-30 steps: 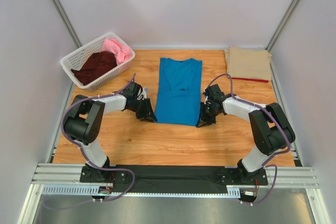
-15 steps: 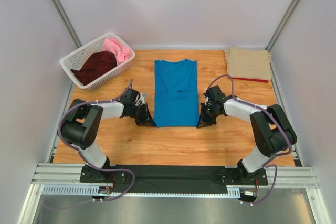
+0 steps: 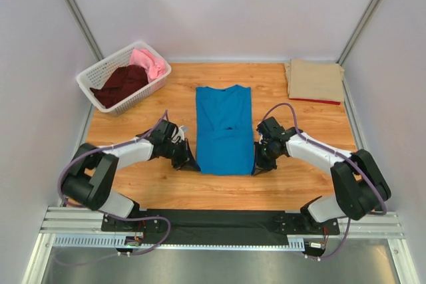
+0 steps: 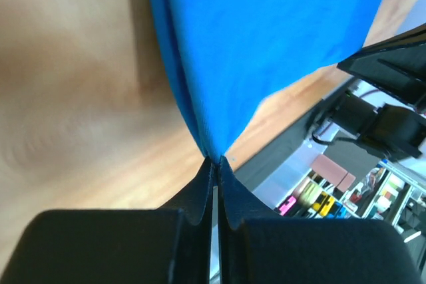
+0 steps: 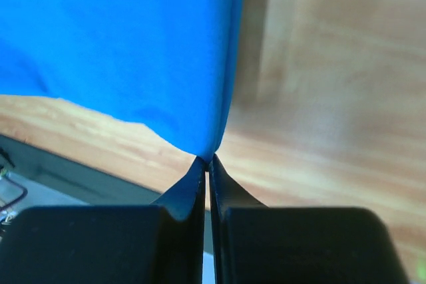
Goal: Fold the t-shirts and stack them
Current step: Fold the tshirt
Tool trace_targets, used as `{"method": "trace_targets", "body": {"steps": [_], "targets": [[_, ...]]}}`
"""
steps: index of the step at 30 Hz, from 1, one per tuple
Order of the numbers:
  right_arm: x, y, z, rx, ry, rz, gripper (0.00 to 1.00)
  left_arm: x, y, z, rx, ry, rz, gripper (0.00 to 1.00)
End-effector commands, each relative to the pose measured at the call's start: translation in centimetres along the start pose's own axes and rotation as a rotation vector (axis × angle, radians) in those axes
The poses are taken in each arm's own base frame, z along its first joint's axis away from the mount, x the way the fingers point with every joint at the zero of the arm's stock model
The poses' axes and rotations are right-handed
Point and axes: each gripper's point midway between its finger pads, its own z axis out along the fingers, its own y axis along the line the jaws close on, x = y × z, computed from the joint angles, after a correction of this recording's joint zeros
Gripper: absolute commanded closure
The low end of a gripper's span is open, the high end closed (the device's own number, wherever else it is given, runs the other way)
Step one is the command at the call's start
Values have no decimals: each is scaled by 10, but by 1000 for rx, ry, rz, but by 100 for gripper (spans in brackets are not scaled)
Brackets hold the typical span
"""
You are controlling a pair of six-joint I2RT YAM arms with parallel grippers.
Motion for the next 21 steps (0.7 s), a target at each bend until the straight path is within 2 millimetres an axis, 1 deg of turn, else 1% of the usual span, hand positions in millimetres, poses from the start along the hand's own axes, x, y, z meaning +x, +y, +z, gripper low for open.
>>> {"method": "trace_targets", "body": {"steps": [1, 2, 3, 4, 6, 9, 11, 12, 14, 15, 16, 17, 18, 19, 20, 21], "targets": [[10, 13, -34, 14, 7, 8, 100, 17, -17, -24, 20, -12, -35, 100], [3, 22, -47, 1, -19, -6, 100, 18, -21, -29, 27, -26, -39, 100], [10, 20, -53, 22, 11, 1, 100, 22, -21, -34, 18, -29, -74, 100], [11, 20, -58, 29, 14, -4, 100, 21, -30, -42, 36, -60, -55, 100], [11, 23, -70, 44, 25, -7, 100, 22, -33, -51, 16, -81, -78, 100], [8, 29, -81, 46, 29, -8, 100, 21, -43, -60, 10, -81, -84, 100], [8, 31, -86, 50, 40, -1, 100, 22, -46, -60, 5, -48, -101, 100], [2, 38, -92, 38, 26, -5, 100, 17, -56, -64, 16, -52, -86, 100], [-1, 42, -95, 46, 36, -1, 100, 15, -57, -67, -10, -49, -85, 100], [-5, 44, -98, 50, 30, -4, 100, 8, -64, -72, -10, -71, -73, 100], [-14, 49, -102, 52, 14, -10, 100, 5, -65, -73, -21, -73, -70, 100], [-15, 49, -104, 63, 20, -15, 100, 0, -73, -79, -23, -82, -62, 100], [-19, 50, -105, 74, 19, -17, 100, -3, -73, -78, -37, -74, -66, 100], [-28, 55, -108, 80, 4, -23, 100, -7, -74, -80, -47, -74, -55, 100], [-30, 55, -109, 91, 14, -19, 100, -7, -73, -82, -68, -63, -70, 100], [-34, 58, -111, 93, 11, -24, 100, -16, -76, -85, -73, -77, -73, 100]]}}
